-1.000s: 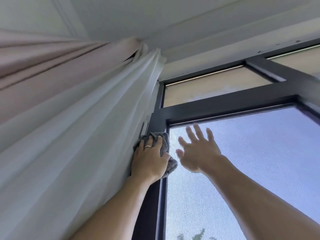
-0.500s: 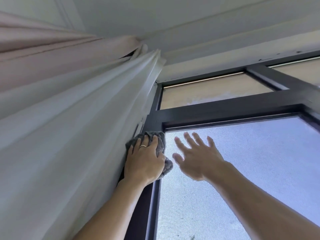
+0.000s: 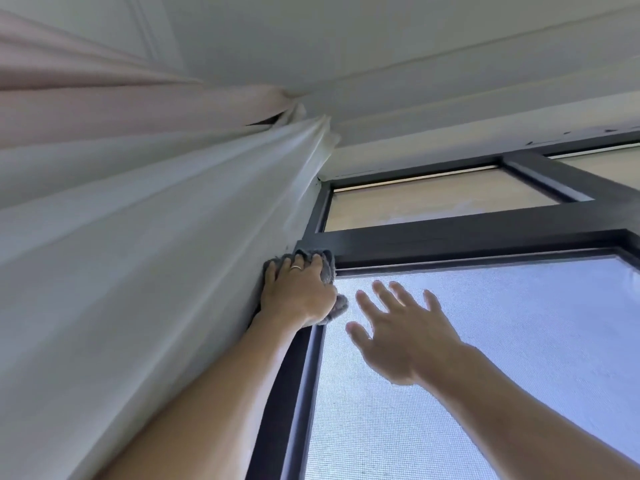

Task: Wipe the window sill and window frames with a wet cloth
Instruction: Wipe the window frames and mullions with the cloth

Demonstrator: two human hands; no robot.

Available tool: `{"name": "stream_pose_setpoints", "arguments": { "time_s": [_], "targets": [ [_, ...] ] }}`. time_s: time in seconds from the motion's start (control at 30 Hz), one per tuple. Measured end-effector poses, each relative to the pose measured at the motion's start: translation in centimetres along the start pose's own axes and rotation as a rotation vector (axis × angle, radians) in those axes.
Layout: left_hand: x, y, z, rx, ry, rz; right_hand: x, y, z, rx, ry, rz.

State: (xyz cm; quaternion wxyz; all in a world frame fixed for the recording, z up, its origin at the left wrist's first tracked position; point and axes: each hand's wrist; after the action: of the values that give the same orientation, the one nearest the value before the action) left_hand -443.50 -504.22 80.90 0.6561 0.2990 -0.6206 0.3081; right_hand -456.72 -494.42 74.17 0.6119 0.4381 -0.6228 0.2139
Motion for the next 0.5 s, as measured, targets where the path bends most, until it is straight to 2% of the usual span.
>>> {"name": "stream_pose_setpoints", "arguments": {
  "time_s": [0.2,0.3,0.37,0.5],
  "targets": [
    [3.8,1.6,-1.0,0.017,-0.002,-0.087,0.2,0.0,0.5,0.011,0.015,0.002],
    [2.0,1.9,-0.7,-0.003,0.019,-0.024,0.2,0.3,0.4,0.001,0.011,0.002],
    [1.1,1.4,-0.7,-0.023,-0.021,0.021,0.2,0.1,0.2,0.010,-0.005,0.005],
    [3.2,1.3,-1.1,-0.029,-0.047,-0.034,0.3,-0.1,0.5,0.016,0.003,0.016]
  ]
}}
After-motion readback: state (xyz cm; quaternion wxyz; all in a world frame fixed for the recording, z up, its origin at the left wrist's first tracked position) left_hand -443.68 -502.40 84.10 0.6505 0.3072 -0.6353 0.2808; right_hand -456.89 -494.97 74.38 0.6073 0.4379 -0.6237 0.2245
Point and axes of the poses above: each hand's wrist, its own x-axis towards the middle knuckle, its own z-axis out of the palm, y = z × x, and after that the axes turned 3 degrees about z, right-handed
